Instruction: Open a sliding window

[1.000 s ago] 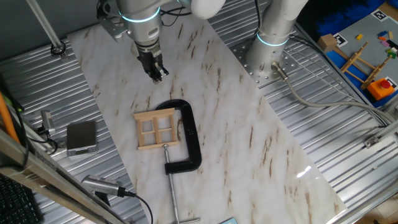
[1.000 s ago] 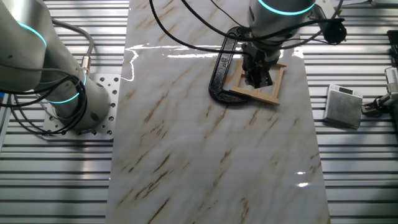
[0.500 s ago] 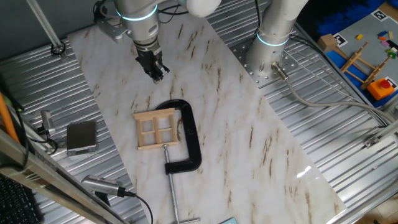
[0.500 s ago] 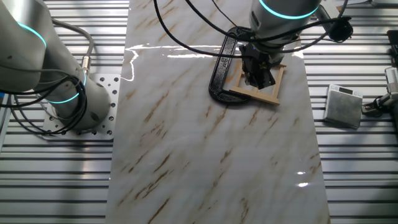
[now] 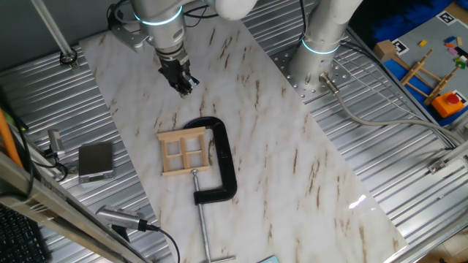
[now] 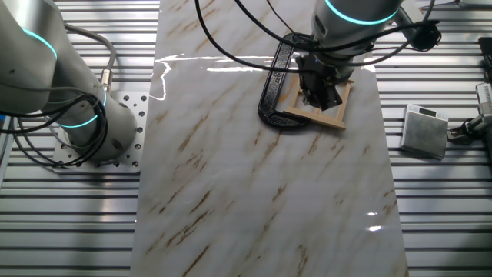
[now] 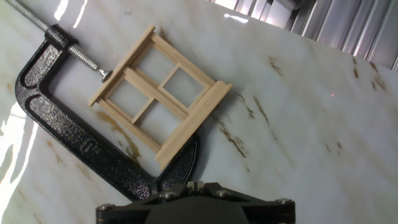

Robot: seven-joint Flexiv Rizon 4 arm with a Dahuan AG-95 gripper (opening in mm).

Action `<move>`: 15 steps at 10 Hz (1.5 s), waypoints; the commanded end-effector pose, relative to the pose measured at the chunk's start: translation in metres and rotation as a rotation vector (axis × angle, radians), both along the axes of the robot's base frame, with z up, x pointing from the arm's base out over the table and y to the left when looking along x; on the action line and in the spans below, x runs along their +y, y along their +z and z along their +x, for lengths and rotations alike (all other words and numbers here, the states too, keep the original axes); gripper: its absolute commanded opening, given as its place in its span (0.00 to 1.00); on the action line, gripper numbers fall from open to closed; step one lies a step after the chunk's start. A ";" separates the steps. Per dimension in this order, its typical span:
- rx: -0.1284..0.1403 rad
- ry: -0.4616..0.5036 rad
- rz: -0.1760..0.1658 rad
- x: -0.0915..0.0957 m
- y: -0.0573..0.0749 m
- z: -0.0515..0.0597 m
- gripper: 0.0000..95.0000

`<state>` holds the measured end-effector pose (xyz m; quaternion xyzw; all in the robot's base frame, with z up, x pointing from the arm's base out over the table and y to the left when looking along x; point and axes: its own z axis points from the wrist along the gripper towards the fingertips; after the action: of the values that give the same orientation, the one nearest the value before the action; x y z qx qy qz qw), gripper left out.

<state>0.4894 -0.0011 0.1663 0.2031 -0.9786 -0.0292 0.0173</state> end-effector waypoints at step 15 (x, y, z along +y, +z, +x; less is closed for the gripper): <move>0.011 -0.015 -0.001 0.040 -0.018 0.052 0.00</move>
<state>0.5415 0.0400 0.1492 0.1953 -0.9800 -0.0303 0.0220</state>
